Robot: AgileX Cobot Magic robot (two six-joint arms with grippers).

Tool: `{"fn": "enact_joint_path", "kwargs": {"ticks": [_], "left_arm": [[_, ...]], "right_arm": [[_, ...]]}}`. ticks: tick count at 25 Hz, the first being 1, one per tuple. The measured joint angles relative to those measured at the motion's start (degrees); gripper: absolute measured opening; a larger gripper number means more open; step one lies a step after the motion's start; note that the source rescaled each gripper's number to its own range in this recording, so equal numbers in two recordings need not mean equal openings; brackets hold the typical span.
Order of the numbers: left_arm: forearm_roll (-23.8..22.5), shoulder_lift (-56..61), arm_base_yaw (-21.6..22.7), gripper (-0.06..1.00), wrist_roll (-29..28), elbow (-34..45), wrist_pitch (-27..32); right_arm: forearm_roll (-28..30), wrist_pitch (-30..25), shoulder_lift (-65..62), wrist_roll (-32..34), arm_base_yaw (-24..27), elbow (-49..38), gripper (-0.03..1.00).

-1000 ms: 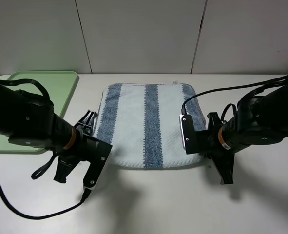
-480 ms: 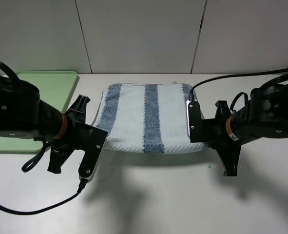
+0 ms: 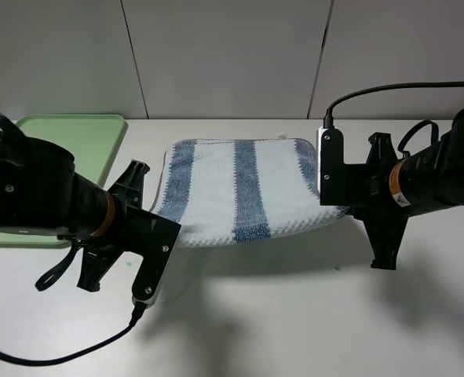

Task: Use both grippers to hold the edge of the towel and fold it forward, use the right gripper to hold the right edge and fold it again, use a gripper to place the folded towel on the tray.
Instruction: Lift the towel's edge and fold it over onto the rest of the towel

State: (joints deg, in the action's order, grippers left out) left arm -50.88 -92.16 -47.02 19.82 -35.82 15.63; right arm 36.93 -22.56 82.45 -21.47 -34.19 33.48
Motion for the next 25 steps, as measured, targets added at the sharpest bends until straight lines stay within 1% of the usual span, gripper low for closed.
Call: {"fn": "enact_joint_path", "kwargs": {"ticks": [5, 9, 12, 17, 20, 25], "left_arm": [[0.0, 1.3, -1.4, 0.0, -3.4, 0.0, 1.6], [0.0, 6.4, -1.4, 0.0, -5.1, 0.0, 2.8], [0.0, 10.7, -1.4, 0.0, -5.7, 0.0, 4.7], [0.3, 15.5, -1.4, 0.0, -6.0, 0.0, 10.0], [2.5, 16.4, -1.5, 0.0, -6.0, 0.0, 11.4], [5.6, 16.5, -1.5, 0.0, -5.5, 0.0, 11.7]], "right_arm": [[-1.9, -2.4, -2.0, -0.5, -4.2, 0.0, 0.0], [-2.7, -4.7, -2.1, -0.5, -6.6, 0.0, 0.0], [-3.0, -6.2, -2.1, -0.5, -7.0, 0.0, 0.0], [-4.1, -8.3, -2.1, -0.5, -7.0, 0.0, 0.0], [-5.2, -8.9, -2.1, -0.5, -7.0, 0.0, 0.0], [-7.2, -10.8, -2.2, -0.2, -7.0, 0.0, 0.0]]}}
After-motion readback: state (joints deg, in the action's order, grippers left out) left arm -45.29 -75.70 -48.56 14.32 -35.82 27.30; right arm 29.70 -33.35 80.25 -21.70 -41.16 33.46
